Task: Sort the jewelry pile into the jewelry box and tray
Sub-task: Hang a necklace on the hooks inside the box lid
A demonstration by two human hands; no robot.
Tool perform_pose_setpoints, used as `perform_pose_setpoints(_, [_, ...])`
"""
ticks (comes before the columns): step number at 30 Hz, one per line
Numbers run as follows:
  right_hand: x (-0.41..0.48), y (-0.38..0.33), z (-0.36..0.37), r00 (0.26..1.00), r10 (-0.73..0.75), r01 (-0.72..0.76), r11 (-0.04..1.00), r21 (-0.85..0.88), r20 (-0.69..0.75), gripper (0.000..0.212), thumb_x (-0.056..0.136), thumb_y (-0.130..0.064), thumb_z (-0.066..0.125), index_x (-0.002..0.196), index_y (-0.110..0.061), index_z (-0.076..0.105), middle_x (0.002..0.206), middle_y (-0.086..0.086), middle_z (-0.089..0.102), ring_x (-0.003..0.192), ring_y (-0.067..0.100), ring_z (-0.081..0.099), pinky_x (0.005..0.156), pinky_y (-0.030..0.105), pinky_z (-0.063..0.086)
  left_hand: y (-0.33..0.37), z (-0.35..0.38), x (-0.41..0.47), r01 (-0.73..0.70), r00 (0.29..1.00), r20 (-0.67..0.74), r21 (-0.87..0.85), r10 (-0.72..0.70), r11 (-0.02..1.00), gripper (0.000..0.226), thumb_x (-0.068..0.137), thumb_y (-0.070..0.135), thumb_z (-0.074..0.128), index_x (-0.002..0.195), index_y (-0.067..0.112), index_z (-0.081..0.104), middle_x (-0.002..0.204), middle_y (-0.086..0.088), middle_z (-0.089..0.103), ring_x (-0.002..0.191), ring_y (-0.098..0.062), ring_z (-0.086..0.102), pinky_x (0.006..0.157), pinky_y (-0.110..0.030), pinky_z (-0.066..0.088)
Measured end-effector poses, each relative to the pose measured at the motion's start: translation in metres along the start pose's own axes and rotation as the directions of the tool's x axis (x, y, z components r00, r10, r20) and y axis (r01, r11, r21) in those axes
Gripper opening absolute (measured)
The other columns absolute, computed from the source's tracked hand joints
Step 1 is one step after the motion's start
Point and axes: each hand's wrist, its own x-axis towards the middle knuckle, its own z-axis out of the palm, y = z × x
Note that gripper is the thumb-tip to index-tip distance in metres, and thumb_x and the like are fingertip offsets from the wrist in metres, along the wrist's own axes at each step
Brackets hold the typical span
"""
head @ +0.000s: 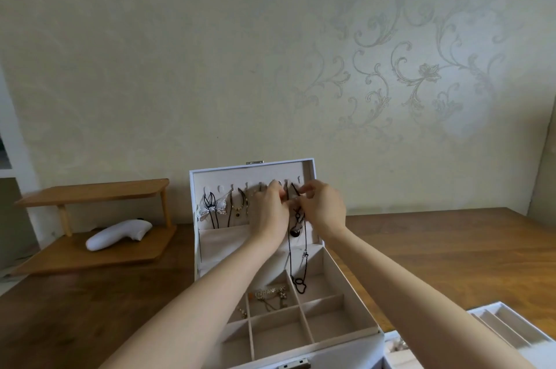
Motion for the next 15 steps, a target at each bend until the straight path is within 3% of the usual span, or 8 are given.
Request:
perform_pose_setpoints(3, [-0.010,0.010,0.003,0.998,0.042,-0.046,0.991,0.122,0.039,0.016,0.079,-0.009,0.064,0.091,-0.019,0.066,0.088,0.007,0.071,0.080,0.028,0.068,0.069,0.042,0.057,-0.008,0.008,-0.015,0.062,0.996,0.072,-0.078,-0.057,0.995,0.014,0.086,0.018,0.067,0.097,0.013,0.061,0.087,-0.002,0.064,0.082,-0.021,0.061,0.062,-0.026,0.039])
perform_pose_setpoints(6, [-0.016,0.019,0.002,0.992,0.096,-0.112,0.969,0.221,0.085,0.013,0.082,-0.002,0.064,0.092,-0.009,0.066,0.081,0.012,0.070,0.057,0.021,0.066,0.048,0.028,0.053,-0.010,0.012,-0.022,0.092,0.993,0.082,-0.167,-0.080,0.982,0.006,0.088,0.010,0.064,0.086,0.013,0.058,0.077,0.001,0.062,0.065,-0.011,0.060,0.053,-0.015,0.038])
perform_pose_setpoints(8, [-0.020,0.024,-0.001,0.990,0.109,-0.130,0.952,0.276,0.089,0.009,0.085,0.000,0.063,0.094,-0.003,0.066,0.078,0.015,0.069,0.048,0.016,0.062,0.041,0.022,0.046,-0.011,0.012,-0.025,0.099,0.993,0.086,-0.193,-0.084,0.976,0.009,0.090,0.008,0.059,0.082,0.011,0.056,0.073,0.000,0.063,0.053,-0.004,0.059,0.048,-0.012,0.039])
perform_pose_setpoints(12, [-0.025,0.027,-0.001,0.992,0.105,-0.121,0.943,0.309,0.069,0.004,0.088,-0.001,0.061,0.087,-0.003,0.065,0.076,0.016,0.068,0.043,0.014,0.061,0.043,0.022,0.047,-0.017,0.011,-0.027,0.111,0.992,0.078,-0.135,-0.101,0.985,0.014,0.092,0.010,0.057,0.078,0.008,0.058,0.072,-0.004,0.064,0.067,-0.019,0.062,0.061,-0.032,0.048])
perform_pose_setpoints(15, [-0.025,0.027,-0.001,0.994,0.092,-0.104,0.945,0.310,0.052,0.010,0.087,0.001,0.060,0.081,-0.006,0.065,0.073,0.011,0.067,0.045,0.011,0.060,0.043,0.018,0.046,-0.021,0.011,-0.029,0.095,0.993,0.078,-0.098,-0.088,0.991,0.016,0.092,0.011,0.057,0.076,0.007,0.059,0.071,-0.005,0.062,0.069,-0.022,0.058,0.061,-0.032,0.044])
